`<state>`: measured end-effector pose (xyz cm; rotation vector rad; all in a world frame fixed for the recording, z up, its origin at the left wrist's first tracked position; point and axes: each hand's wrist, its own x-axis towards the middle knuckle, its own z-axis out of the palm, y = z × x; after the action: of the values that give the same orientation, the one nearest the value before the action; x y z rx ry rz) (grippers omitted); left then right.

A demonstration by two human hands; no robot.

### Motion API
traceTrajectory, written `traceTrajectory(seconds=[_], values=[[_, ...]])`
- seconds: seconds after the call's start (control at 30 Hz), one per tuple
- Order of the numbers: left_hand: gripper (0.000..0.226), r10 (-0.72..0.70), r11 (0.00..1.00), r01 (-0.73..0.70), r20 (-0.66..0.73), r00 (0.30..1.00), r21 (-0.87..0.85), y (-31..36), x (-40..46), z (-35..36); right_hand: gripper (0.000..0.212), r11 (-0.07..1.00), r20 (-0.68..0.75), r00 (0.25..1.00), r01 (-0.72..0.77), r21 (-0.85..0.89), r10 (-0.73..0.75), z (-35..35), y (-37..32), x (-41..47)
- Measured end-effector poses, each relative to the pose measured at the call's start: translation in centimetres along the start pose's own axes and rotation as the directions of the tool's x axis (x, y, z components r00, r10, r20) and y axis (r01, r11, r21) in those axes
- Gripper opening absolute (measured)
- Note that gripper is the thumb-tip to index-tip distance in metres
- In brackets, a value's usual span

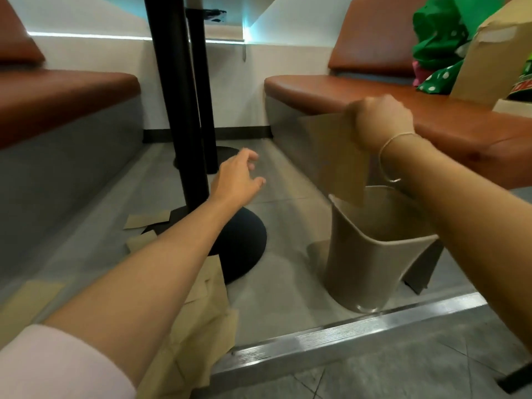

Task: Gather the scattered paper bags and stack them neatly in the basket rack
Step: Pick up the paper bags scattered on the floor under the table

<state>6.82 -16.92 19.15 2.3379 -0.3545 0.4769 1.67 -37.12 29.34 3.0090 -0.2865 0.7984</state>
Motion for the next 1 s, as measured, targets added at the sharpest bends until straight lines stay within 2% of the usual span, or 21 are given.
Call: traceTrajectory(seconds=[0.17, 0.3, 0.47, 0.57, 0.67, 0.8, 0.9, 1.0], values=[[0.012, -0.175, 0.975, 0.149, 0.15, 0.973, 0.167, -6.4, -2.2, -0.6, 0.031, 0.966, 0.032, 0.973, -0.222, -0.134, 0.228, 0.5, 1.0, 0.0], [0.01, -0.241, 0.914, 0.13, 0.257, 0.936, 0.384, -10.8, -4.5, -0.8, 0.026, 0.937, 0.141, 0.937, -0.291, -0.195, 0.32, 3.1, 1.4, -0.9], [0.017, -0.377, 0.815, 0.152, 0.311, 0.873, 0.559, -15.4, -6.6, -1.2, 0.015, 0.933, 0.274, 0.904, -0.265, -0.244, 0.329, 7.1, -1.6, -2.1], [0.016, -0.433, 0.772, 0.15, 0.338, 0.836, 0.617, -17.7, -7.4, -1.3, 0.011, 0.97, 0.342, 0.913, -0.174, -0.171, 0.224, 9.4, -4.9, -2.5], [0.023, -0.484, 0.728, 0.156, 0.339, 0.807, 0.668, -19.6, -8.2, -1.0, 0.019, 0.998, 0.426, 0.903, -0.026, -0.052, 0.045, 11.8, -8.6, -3.3], [0.033, -0.542, 0.701, 0.184, 0.346, 0.766, 0.689, -22.9, -9.5, -0.1, 0.031, 0.977, 0.565, 0.804, 0.21, 0.019, -0.184, 15.7, -13.3, -5.1], [0.039, -0.581, 0.71, 0.241, 0.357, 0.731, 0.662, -25.5, -10.1, 0.7, 0.025, 0.932, 0.623, 0.721, 0.36, 0.038, -0.304, 18.5, -16.0, -6.6], [0.051, -0.592, 0.754, 0.296, 0.411, 0.694, 0.587, -27.7, -10.5, 1.9, 0.022, 0.9, 0.654, 0.663, 0.431, 0.064, -0.364, 21.1, -17.8, -7.8]])
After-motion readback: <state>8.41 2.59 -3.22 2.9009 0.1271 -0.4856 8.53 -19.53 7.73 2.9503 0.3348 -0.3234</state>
